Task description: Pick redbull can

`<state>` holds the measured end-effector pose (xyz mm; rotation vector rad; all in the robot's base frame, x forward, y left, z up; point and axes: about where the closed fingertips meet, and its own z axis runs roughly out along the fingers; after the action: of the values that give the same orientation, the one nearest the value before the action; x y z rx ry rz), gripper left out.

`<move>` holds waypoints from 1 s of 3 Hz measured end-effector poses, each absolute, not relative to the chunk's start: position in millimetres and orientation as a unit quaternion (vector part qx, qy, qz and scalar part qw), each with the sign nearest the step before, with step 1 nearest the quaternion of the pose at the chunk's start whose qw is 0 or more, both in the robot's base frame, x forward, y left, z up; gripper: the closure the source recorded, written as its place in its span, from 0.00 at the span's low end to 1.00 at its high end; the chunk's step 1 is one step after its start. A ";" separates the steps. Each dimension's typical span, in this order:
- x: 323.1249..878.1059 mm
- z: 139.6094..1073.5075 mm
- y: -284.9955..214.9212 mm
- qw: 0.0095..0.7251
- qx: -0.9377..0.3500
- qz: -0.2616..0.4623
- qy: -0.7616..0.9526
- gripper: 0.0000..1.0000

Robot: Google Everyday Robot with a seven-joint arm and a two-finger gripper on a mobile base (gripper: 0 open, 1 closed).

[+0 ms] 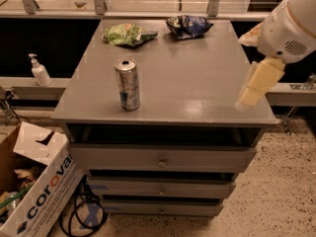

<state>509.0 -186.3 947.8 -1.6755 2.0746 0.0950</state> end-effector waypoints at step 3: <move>532.4 899.7 -93.6 0.339 -0.580 0.206 0.711 0.00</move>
Offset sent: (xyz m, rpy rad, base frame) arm 0.0282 0.1025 -0.0524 0.4784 0.0297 0.0973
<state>532.4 -93.6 899.7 -1.5107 1.8528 0.5365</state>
